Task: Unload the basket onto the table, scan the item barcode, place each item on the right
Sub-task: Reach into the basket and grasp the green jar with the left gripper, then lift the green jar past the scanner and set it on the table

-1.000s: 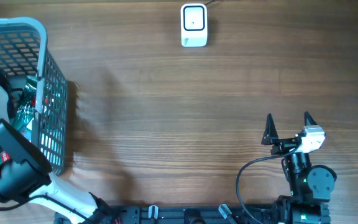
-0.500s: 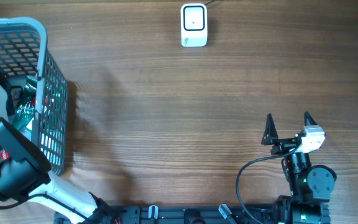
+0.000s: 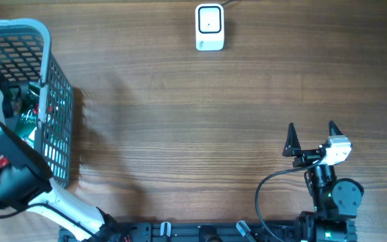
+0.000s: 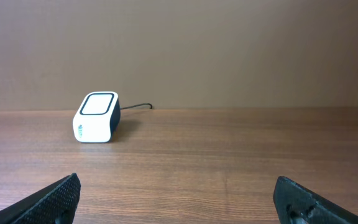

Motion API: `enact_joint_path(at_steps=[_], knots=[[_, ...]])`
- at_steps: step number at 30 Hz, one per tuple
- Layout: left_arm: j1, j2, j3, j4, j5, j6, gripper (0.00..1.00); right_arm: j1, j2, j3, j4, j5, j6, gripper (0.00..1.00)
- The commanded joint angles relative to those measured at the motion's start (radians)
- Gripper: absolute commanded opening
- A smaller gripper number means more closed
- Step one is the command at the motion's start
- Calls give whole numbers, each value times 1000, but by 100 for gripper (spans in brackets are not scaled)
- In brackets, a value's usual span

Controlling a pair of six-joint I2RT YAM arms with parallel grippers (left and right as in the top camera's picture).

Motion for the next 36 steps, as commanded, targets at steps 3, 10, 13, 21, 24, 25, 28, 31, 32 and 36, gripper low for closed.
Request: enact_joint_path(at_steps=[3,10,13,21,24,25,28,31,32,36], knots=[[3,77,16,8,59,-10,100,5,-5,-1,3,20,-8,100],[4,82,16,-43,58,-10,68,5,-5,-1,3,20,-8,100],[3,79,16,-77,58,-5,66,5,-5,-1,3,21,-8,100],[3,-50,16,-140,28,97,59,5,-5,-1,3,20,-8,100],[3,-120,16,-168,24,98,59,5,-5,-1,3,20,-8,100],[3,-146,16,-174,25,97,59,5,-5,-1,3,20,-8,100],[2,-259,17,-185,25,98,60,5,-5,-1,3,20,-8,100],[1,-406,17,-185,41,101,61,5,-5,-1,3,20,-8,100],[1,-456,17,-184,61,100,62,5,-5,-1,3,21,-8,100],[-13,-662,18,-180,233,96,62,5,-5,-1,3,20,-8,100]])
